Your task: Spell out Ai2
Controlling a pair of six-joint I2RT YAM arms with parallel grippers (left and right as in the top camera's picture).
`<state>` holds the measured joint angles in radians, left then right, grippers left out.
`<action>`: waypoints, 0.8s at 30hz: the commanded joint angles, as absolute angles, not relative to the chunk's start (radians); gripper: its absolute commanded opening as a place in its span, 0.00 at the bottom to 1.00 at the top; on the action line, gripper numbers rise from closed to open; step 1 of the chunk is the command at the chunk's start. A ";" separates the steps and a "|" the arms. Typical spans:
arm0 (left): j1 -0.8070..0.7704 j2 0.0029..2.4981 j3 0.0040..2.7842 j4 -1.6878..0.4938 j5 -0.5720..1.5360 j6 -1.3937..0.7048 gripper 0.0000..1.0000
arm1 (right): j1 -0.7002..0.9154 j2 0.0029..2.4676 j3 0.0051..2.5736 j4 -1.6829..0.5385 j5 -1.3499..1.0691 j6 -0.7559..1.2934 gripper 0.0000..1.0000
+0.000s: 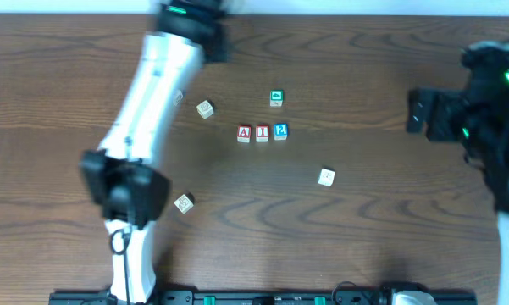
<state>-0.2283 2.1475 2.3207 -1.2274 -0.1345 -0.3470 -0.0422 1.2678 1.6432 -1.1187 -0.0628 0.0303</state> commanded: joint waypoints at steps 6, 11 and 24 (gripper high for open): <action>-0.052 2.112 2.303 -1.379 0.008 -0.328 0.31 | -0.115 1.676 1.625 -1.038 -0.514 -0.016 0.57; -0.115 2.112 2.158 -1.276 0.164 -0.314 0.06 | -0.077 1.924 1.625 -0.994 -0.720 -0.005 0.01; -0.176 1.857 1.507 -0.846 0.356 -0.321 0.06 | -0.059 2.056 1.625 -0.916 -0.802 0.017 0.01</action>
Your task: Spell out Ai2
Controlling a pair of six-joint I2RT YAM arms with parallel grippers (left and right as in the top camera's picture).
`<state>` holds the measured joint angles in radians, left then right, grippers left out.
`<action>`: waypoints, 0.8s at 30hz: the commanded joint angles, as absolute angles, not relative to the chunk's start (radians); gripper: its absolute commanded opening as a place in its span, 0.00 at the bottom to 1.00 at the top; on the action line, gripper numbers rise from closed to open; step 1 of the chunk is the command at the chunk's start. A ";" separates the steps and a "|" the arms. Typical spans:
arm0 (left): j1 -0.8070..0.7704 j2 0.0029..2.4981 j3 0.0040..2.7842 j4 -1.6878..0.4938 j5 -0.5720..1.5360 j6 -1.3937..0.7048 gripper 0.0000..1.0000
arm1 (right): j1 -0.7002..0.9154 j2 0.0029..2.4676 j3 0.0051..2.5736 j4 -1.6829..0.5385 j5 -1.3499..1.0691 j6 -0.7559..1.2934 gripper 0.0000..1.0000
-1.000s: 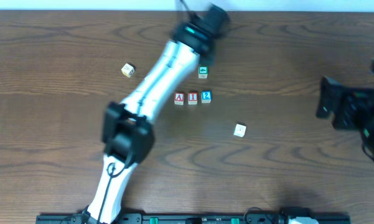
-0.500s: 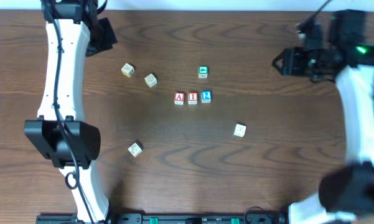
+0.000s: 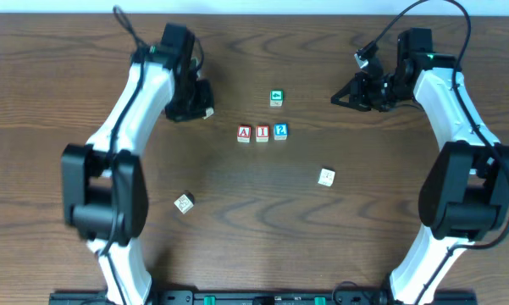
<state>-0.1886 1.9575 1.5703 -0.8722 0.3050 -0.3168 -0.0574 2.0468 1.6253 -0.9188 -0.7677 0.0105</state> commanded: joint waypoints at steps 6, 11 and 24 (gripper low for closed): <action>-0.215 1.790 1.213 -0.458 0.453 -0.503 0.06 | -0.046 2.057 1.625 -0.915 -0.820 0.017 0.01; -0.251 1.850 1.199 -0.408 0.404 -0.635 0.06 | -0.015 2.095 1.625 -0.923 -0.820 0.018 0.01; -0.263 1.951 1.199 -0.378 0.384 -0.709 0.06 | 0.023 2.214 1.622 -0.951 -0.849 0.002 0.01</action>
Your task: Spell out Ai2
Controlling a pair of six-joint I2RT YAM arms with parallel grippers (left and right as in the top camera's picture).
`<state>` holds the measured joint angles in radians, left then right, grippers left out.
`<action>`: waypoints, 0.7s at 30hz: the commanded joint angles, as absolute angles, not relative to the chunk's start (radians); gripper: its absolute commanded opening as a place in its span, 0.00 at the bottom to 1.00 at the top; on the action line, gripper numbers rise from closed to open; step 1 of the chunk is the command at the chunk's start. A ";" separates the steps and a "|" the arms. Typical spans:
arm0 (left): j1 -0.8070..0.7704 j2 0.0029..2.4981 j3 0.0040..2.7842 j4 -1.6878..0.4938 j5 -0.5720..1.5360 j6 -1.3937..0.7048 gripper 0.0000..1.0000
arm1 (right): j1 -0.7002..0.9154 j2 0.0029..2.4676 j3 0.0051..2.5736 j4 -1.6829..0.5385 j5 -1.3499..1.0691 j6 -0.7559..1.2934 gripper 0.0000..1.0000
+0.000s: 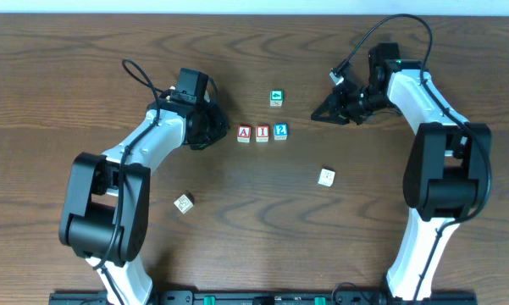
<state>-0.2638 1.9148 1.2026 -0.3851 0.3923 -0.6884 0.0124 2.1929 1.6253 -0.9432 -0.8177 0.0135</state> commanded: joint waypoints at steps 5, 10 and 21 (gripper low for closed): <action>-0.263 1.979 1.200 -0.342 0.392 -0.733 0.06 | 0.043 2.226 1.622 -0.958 -0.857 -0.022 0.02; -0.262 1.997 1.200 -0.312 0.393 -0.742 0.06 | 0.072 2.232 1.622 -0.960 -0.849 -0.032 0.01; -0.263 2.040 1.200 -0.265 0.445 -0.749 0.06 | 0.097 2.303 1.622 -0.953 -0.888 -0.031 0.01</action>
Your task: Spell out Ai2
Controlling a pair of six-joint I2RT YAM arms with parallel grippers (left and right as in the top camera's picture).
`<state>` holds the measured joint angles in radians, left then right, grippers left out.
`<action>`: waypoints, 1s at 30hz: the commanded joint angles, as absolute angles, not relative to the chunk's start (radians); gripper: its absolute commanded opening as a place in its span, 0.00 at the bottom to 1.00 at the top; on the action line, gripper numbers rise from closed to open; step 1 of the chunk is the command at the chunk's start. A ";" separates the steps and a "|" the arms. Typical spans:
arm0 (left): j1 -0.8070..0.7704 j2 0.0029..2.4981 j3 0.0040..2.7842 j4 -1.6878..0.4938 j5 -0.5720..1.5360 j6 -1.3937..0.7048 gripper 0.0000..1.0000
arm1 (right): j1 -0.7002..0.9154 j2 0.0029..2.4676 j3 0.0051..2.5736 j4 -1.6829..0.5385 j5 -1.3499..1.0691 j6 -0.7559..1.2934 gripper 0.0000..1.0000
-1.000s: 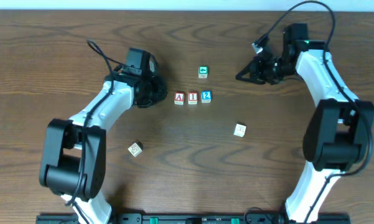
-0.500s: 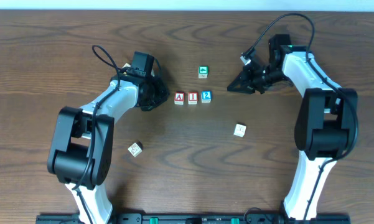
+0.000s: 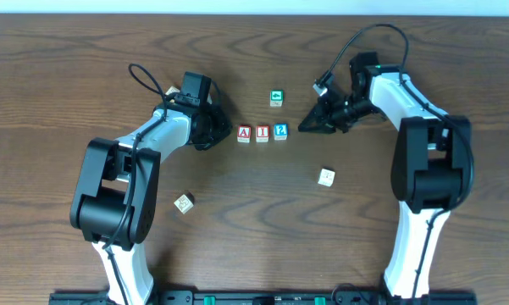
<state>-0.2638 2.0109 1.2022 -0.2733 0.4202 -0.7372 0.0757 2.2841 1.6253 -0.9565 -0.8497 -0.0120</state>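
Note:
Three blocks stand in a row at mid-table: a red A block, a red I block and a blue 2 block. My left gripper lies low on the table just left of the A block. Its fingers are a dark mass, so their state does not show. From the right, my right gripper points at the 2 block, a short gap away. Its fingers taper to a single point with nothing visible between them.
A green block sits just behind the row. A white block lies to the front right and a tan block to the front left. Both arms stretch in from the table's near edge along its sides.
My right gripper has moved forward and left, from beside the green block to just right of the 2 block. My left gripper has edged slightly closer to the A block. The blocks are unmoved.
At first both arms were blurred at the table's sides and a tan block lay left of the green one. Then the left gripper covered that spot, and the tan block has not shown since. Both grippers then stood nearer the finished row, and now flank it.

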 commanded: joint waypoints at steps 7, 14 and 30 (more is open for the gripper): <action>-0.265 2.040 1.200 -0.250 0.481 -0.757 0.06 | 0.135 2.320 1.622 -0.915 -0.886 -0.015 0.02; -0.274 2.040 1.200 -0.257 0.500 -0.764 0.06 | 0.150 2.321 1.622 -0.892 -0.864 0.006 0.02; -0.295 2.040 1.200 -0.224 0.525 -0.787 0.06 | 0.165 2.321 1.622 -0.878 -0.838 0.006 0.02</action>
